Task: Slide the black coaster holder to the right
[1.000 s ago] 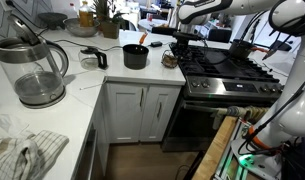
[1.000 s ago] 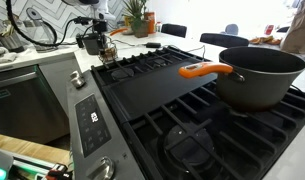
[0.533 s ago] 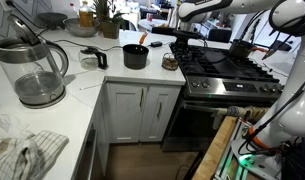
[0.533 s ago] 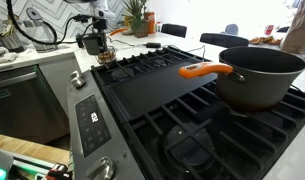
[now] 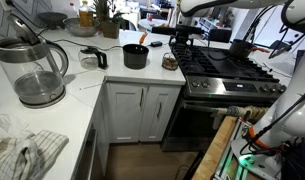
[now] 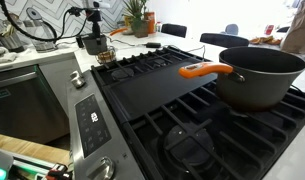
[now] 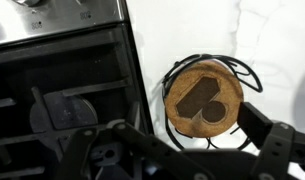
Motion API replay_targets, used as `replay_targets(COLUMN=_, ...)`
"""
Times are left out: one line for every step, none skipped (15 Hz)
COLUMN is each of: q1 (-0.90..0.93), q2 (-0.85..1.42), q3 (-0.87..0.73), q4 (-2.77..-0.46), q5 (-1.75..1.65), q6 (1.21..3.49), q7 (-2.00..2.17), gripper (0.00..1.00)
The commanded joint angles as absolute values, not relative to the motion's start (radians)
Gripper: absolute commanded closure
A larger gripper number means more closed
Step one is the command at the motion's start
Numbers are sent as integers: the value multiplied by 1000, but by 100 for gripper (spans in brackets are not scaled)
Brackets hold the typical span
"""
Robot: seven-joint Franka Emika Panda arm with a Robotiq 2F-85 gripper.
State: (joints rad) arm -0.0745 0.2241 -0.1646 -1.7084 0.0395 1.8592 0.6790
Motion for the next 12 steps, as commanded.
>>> replay_targets(q1=-27, q2=81, q3=-134, q4=-1849, q5=-93, q6=1949, q7=649, gripper=0)
replay_targets(q1=-16, q2=55, q3=-120, q4=-1871, q5=-125, q6=1973, q7=648, gripper=0)
replay_targets(q1=-5, q2=33, q3=-104, q4=-1895, q5=-152, q6=2001, q7=645, gripper=0)
replay_targets(q1=4, q2=4, q3=-87, q4=-1924, q5=-181, q6=2029, q7=645, gripper=0)
replay_targets(q1=10, q2=-18, q3=-71, q4=-1950, q5=-204, q6=2060, q7=635, gripper=0)
replay_targets(q1=14, q2=-42, q3=-55, q4=-1977, q5=-226, q6=2094, q7=626, gripper=0)
replay_targets(q1=15, q2=-57, q3=-44, q4=-1999, q5=-241, q6=2131, q7=604, gripper=0)
replay_targets(q1=2, q2=14, q3=-45, q4=-1899, q5=-196, q6=2056, q7=641, gripper=0)
replay_targets(q1=4, q2=1, q3=-35, q4=-1911, q5=-199, q6=2065, q7=642, gripper=0)
replay_targets(q1=4, q2=1, q3=-33, q4=-1909, q5=-199, q6=2065, q7=642, gripper=0)
replay_targets(q1=2, q2=2, q3=-35, q4=-1907, q5=-199, q6=2065, q7=642, gripper=0)
replay_targets(q1=0, q2=5, q3=-36, q4=-1907, q5=-199, q6=2065, q7=642, gripper=0)
